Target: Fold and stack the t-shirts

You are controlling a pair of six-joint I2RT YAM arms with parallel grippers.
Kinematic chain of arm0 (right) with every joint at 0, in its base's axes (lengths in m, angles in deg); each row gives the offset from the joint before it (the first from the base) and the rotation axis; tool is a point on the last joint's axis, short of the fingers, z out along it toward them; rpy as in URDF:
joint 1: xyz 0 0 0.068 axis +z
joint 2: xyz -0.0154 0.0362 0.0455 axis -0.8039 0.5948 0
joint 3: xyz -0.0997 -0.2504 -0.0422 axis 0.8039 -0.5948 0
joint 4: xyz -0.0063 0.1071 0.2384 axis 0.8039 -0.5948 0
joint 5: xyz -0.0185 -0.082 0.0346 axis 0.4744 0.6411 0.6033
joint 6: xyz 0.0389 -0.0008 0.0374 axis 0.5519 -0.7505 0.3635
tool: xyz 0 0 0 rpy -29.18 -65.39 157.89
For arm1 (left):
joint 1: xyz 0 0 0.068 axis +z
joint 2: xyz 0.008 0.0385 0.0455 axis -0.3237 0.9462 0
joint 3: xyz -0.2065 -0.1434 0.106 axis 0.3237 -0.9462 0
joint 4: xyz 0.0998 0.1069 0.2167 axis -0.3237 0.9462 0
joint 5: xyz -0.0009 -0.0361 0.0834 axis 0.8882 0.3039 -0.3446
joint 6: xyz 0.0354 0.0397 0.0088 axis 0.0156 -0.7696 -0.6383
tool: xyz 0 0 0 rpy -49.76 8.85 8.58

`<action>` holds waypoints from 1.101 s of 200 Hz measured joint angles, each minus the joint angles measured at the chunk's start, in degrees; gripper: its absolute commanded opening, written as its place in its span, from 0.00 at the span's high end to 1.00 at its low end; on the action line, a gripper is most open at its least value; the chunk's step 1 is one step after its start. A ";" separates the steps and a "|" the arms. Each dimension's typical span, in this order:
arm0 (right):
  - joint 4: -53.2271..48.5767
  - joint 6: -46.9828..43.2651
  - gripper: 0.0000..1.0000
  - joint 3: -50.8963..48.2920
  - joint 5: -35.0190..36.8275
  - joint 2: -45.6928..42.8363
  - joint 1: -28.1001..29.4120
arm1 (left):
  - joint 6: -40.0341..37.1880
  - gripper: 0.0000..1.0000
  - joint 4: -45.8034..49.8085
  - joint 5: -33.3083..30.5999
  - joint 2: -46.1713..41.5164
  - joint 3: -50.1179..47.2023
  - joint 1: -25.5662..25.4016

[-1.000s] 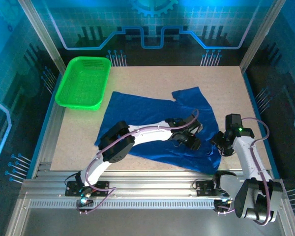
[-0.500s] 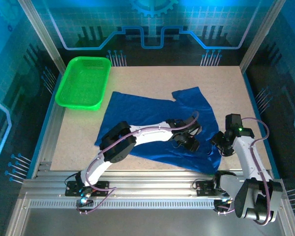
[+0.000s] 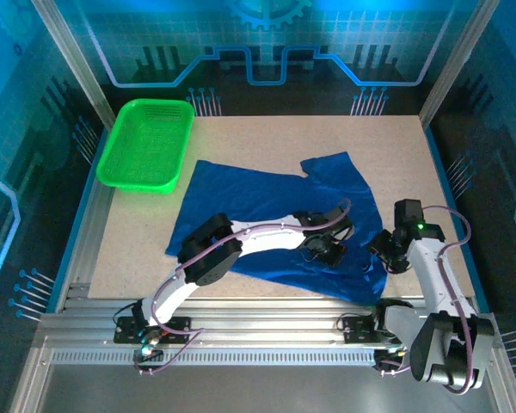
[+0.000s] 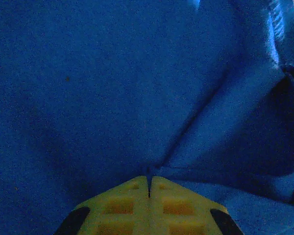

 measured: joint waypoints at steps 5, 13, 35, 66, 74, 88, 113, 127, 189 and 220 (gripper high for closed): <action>0.00 0.02 0.44 0.00 0.00 0.00 0.00 | 0.00 1.00 0.02 -0.02 0.00 0.02 0.00; 0.00 0.00 0.43 0.00 0.00 0.00 0.00 | 0.00 1.00 0.04 -0.04 0.00 0.11 0.00; 0.00 0.02 0.44 0.00 -0.02 -0.17 0.00 | 0.04 1.00 0.00 -0.09 -0.13 0.11 0.28; 0.02 0.00 0.43 0.00 -0.15 -0.20 0.00 | 0.11 1.00 -0.44 -0.48 -2.71 -0.68 1.27; 0.02 0.00 0.43 0.00 -0.31 -0.20 0.00 | 0.17 1.00 -0.66 -0.72 -3.78 -1.16 1.70; 0.22 0.00 0.43 0.00 -0.74 -0.20 0.00 | 0.24 1.00 -1.46 -1.03 -5.68 -2.10 2.54; 0.44 -0.02 0.43 0.02 -1.46 -0.20 0.00 | 0.33 1.00 -2.86 -1.81 -8.00 -3.72 3.80; 0.46 -0.13 0.43 0.02 -1.53 -0.20 0.00 | 0.74 1.00 -3.56 -2.19 -8.35 -4.31 4.37; 2.08 -1.03 0.43 0.26 -2.12 0.83 0.00 | 1.92 1.00 -4.35 -5.14 -8.37 -6.62 6.05; 3.32 -1.38 0.43 0.87 -2.69 2.05 0.00 | 3.41 1.00 -5.46 -7.21 -8.37 -9.55 6.88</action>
